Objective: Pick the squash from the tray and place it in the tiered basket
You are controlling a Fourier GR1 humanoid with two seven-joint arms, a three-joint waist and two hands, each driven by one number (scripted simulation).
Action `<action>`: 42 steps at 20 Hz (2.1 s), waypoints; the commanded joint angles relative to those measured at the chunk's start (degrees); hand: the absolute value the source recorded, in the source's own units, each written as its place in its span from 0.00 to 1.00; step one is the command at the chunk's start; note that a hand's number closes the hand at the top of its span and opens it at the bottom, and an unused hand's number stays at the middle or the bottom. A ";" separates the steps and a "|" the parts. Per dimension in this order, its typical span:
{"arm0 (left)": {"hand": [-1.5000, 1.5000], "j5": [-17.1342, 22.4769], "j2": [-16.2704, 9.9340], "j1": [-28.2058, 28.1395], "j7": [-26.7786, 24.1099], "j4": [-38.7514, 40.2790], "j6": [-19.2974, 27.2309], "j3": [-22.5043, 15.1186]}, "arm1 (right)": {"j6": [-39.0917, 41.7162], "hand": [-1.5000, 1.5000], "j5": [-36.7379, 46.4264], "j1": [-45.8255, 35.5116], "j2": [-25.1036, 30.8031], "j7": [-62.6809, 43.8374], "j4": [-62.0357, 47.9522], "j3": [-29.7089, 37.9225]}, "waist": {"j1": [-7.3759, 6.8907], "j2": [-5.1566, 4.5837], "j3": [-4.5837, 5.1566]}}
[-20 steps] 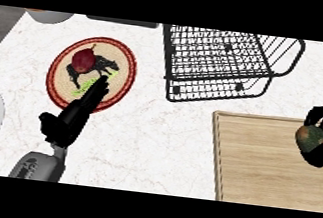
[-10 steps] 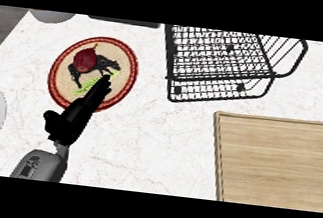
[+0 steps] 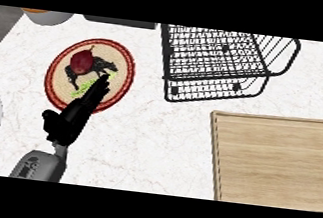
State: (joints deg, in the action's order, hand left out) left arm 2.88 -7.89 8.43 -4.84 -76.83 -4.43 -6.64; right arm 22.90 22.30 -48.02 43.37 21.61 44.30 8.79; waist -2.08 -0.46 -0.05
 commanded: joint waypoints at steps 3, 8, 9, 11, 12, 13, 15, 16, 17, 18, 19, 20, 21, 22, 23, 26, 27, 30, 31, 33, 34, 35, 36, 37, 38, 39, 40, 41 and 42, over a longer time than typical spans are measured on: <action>0.50 0.77 -1.62 0.85 -0.38 1.76 -1.01 2.78 | 4.79 1.00 -1.92 -12.86 -4.06 -12.10 0.77 0.11 | 1.38 0.48 0.12; 0.50 0.50 -0.08 1.87 2.05 -0.22 -0.78 1.50 | 2.51 1.00 -0.09 -23.26 -9.16 -17.11 -6.48 -0.70 | 0.50 0.17 0.09; 0.50 -0.39 0.77 -0.15 -1.99 2.45 -0.17 1.39 | 4.42 1.00 -0.40 -25.31 -9.77 -20.30 -6.13 -1.05 | 0.75 0.23 0.13; 0.50 -1.62 2.50 -0.29 1.56 -1.24 1.61 -0.74 | 1.08 1.00 0.51 -26.30 -12.72 -21.05 -8.62 -1.06 | 0.55 0.20 0.08; 0.50 -0.23 -0.56 -0.12 -1.46 1.44 -1.07 2.07 | 0.20 1.00 0.58 -26.59 -16.03 -23.46 -7.64 -1.97 | 0.75 0.24 0.11; 0.50 -0.13 -1.49 -2.05 1.46 -3.23 -1.49 1.31 | -0.04 1.00 0.10 -27.94 -16.20 -23.62 -8.43 -1.16 | 0.43 0.32 0.07; 0.50 -1.03 1.51 0.99 -1.11 2.10 -0.02 1.08 | -0.51 1.00 1.21 -30.91 -17.16 -23.32 -11.17 -1.65 | 0.67 0.05 0.10; 0.50 -0.76 -0.35 -2.28 -2.08 0.66 -0.98 1.82 | -1.61 1.00 2.45 -30.05 -17.58 -21.67 -12.91 -2.35 | 0.25 -0.01 0.08; 0.50 -1.34 -0.35 0.50 -1.28 2.19 -1.21 1.50 | -2.24 1.00 3.50 -30.73 -18.59 -20.09 -15.37 -3.13 | -0.13 -0.31 0.09; 0.50 -0.98 -0.32 -1.45 -1.08 -0.12 -1.34 1.25 | -2.70 1.00 3.63 -32.34 -20.15 -21.95 -15.19 -3.34 | -0.12 -0.09 0.08; 0.50 0.20 -0.94 -1.96 -0.30 -1.14 -2.67 1.61 | -3.07 1.00 3.61 -33.68 -22.33 -25.05 -14.89 -3.63 | -0.01 0.07 0.09; 0.50 -1.94 1.15 0.82 -2.13 2.31 -0.68 0.68 | -4.01 1.00 4.32 -33.27 -21.72 -21.97 -18.05 -3.35 | 0.03 -0.29 0.09; 0.50 -2.03 0.84 -1.77 -2.67 1.37 -0.32 0.92 | -4.28 1.00 4.74 -33.63 -23.00 -22.23 -17.73 -3.95 | 0.03 -0.13 0.09; 0.50 -1.39 1.29 -1.60 1.39 -2.94 -0.16 0.18 | -5.24 1.00 4.81 -31.84 -24.26 -21.43 -17.18 -4.15 | 0.27 0.08 0.05; 0.50 -1.86 2.51 1.07 -2.39 2.52 -0.10 0.55 | -5.86 1.00 4.77 -34.94 -25.46 -22.77 -19.73 -3.60 | 0.01 -0.30 0.10; 0.50 -2.40 1.58 -2.54 -0.53 -1.96 -0.05 -0.22 | -6.78 1.00 6.07 -33.45 -26.15 -19.30 -22.21 -4.26 | -0.32 -0.21 0.06; 0.50 -2.87 2.49 1.12 -0.92 1.35 0.83 0.33 | -10.03 1.00 6.32 -34.61 -29.56 -21.10 -23.05 -4.24 | -0.34 -0.43 0.09; 0.50 -1.29 0.37 1.74 -0.70 2.27 -1.19 2.63 | -8.39 1.00 5.11 -36.28 -32.42 -22.24 -22.63 -3.63 | 0.41 -0.06 0.09; 0.50 -0.08 0.02 1.05 2.28 -1.17 -3.08 1.55 | -10.24 1.00 5.50 -36.72 -29.63 -19.88 -26.39 -2.37 | -0.96 -0.55 0.07; 0.50 -1.77 2.09 -0.85 0.23 -0.55 -1.00 0.30 | -8.32 1.00 4.01 -38.93 -31.78 -23.82 -26.81 -1.29 | -0.46 -0.25 0.09; 0.50 -2.91 3.37 -2.37 0.21 -2.17 0.15 -1.33 | -9.04 1.00 3.37 -37.83 -33.41 -22.48 -26.51 -0.91 | -0.46 -0.18 0.07; 0.50 -1.03 0.25 -1.00 0.47 -1.37 -2.01 1.75 | -8.90 1.00 2.83 -37.97 -32.25 -22.45 -27.66 0.10 | -0.48 -0.31 0.08; 0.50 -1.61 0.43 -0.27 2.02 -2.24 -1.05 1.69 | -8.72 1.00 2.45 -36.36 -34.24 -22.30 -26.51 -0.14 | 0.24 -0.01 0.06; 0.50 -3.52 3.99 -0.25 -0.97 1.15 1.13 -0.37 | -8.48 1.00 1.40 -39.24 -34.04 -24.21 -27.83 1.30 | -0.05 -0.30 0.10; 0.50 -2.34 1.95 -3.05 2.52 -4.61 0.07 -0.03 | -5.03 1.00 0.73 -39.95 -33.44 -26.68 -27.82 1.51 | -0.03 0.11 0.06; 0.50 -0.40 0.20 1.09 0.97 0.33 -2.76 2.57 | -7.59 1.00 -0.30 -39.96 -35.87 -27.86 -29.29 2.81 | -0.10 -0.30 0.11; 0.50 -1.32 -0.79 -3.08 -3.74 -0.01 -3.13 2.33 | -6.47 1.00 -1.88 -37.73 -35.51 -30.54 -30.51 4.25 | 0.23 -0.02 0.12; 0.50 -1.70 2.16 0.77 0.02 0.43 -0.94 1.22 | -4.12 1.00 -4.17 -40.88 -34.46 -35.33 -32.45 6.70 | 0.20 -0.25 0.12; 0.50 -1.04 -0.22 0.83 -0.58 1.82 -1.85 3.50 | -3.93 1.00 -3.87 -37.52 -34.74 -33.84 -32.80 6.21 | 0.66 -0.20 0.10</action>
State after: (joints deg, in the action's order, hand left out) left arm 1.37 -6.99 8.06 -5.09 -76.85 -5.89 -4.87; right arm 16.79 21.45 -86.55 9.27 -7.57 14.56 12.07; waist -1.95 -0.62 0.07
